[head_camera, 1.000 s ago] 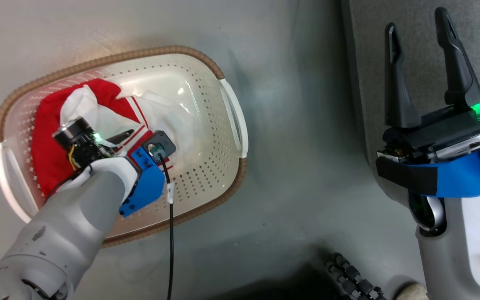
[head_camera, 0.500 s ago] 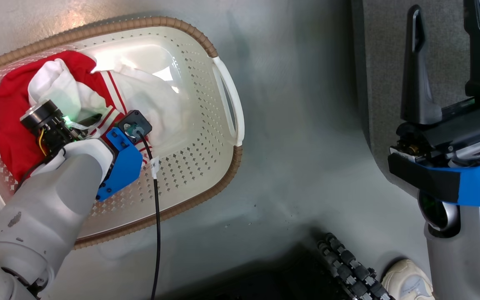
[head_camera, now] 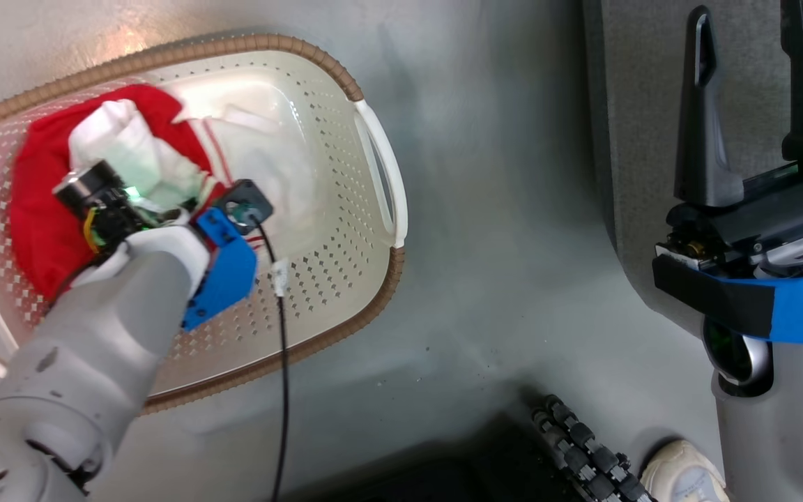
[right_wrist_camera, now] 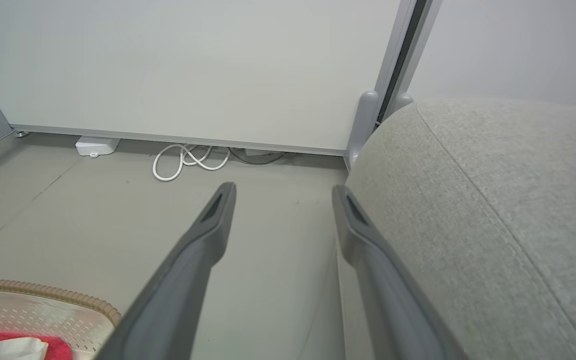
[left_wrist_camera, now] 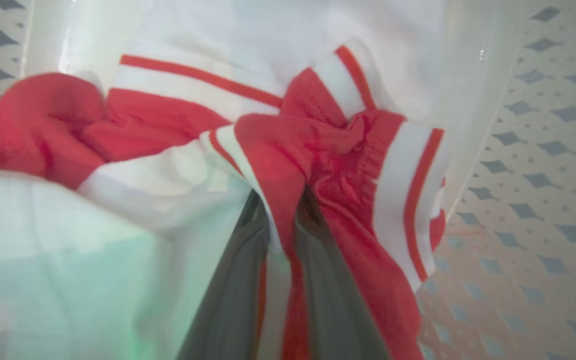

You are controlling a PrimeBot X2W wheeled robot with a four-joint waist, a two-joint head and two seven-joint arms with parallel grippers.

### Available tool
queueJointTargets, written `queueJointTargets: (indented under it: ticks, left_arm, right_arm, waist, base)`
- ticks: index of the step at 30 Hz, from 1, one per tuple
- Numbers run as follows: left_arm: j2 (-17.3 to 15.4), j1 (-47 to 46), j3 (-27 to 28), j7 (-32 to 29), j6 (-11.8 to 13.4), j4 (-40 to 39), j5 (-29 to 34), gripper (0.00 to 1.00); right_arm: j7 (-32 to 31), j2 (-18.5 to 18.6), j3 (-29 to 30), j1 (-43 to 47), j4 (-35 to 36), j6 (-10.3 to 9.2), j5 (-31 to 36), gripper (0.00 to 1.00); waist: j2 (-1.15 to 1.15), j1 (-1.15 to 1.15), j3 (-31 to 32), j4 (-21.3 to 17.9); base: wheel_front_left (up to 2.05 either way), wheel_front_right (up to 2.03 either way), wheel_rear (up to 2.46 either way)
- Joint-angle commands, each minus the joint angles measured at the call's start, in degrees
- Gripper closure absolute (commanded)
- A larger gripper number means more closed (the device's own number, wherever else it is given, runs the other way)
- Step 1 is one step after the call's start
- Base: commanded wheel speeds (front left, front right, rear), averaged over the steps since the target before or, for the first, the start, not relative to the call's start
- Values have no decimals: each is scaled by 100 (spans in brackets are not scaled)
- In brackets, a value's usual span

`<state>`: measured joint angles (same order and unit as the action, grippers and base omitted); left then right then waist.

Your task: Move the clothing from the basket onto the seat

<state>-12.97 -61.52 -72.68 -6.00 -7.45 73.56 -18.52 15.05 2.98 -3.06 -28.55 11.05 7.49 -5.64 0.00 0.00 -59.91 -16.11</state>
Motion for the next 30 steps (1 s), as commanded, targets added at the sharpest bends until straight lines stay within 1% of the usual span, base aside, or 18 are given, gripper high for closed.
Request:
queueJointTargets:
  ticks: [1, 6, 8, 11, 16, 18, 25, 28, 30]
  left_arm:
    - [49, -117, 16, 47, 0, -2, -46, 100]
    - [361, -86, 35, 379, -1, -62, -149, 100]
    - [391, 32, 71, 642, 5, -68, -205, 100]
    - [529, 150, 131, 1007, 53, -77, -304, 100]
    - [644, 267, 250, 1486, 88, -75, -463, 100]
    - [722, 362, 305, 1695, 109, -94, -555, 100]
    - [789, 615, 467, 2062, 84, -212, -764, 100]
    - [721, 741, 601, 2115, 81, -361, -876, 100]
    - [661, 824, 737, 2124, 135, -615, -954, 100]
  right_arm:
    - [20, -17, 18, -46, 1, 1, 4, 0]
    - [20, -16, 77, -2, -62, 1, 99, 0]
    - [20, -17, 79, 6, -106, 1, 125, 0]
    - [20, -16, 94, 51, -186, 1, 172, 0]
    - [20, -15, 107, 174, -342, 1, 229, 0]
    - [20, -12, 149, 285, -454, 1, 289, 0]
    - [21, 53, 247, 679, -746, 1, 337, 0]
    - [20, 63, 252, 882, -858, 1, 332, 0]
    - [21, 61, 241, 1027, -946, 1, 331, 0]
  waist:
    - [0, 0, 58, 32]
    - [0, 0, 342, 189]
    - [0, 0, 492, 259]
    - [0, 0, 762, 368]
    - [0, 0, 1222, 538]
    - [0, 0, 1537, 652]
    - [0, 0, 2492, 888]
    - [0, 0, 2891, 945]
    - [0, 0, 3172, 971]
  base:
    - [0, 0, 0]
    - [0, 0, 0]
    - [0, 0, 0]
    - [0, 0, 0]
    - [0, 0, 0]
    - [0, 0, 0]
    - [0, 0, 0]
    - [0, 0, 0]
    - [0, 0, 0]
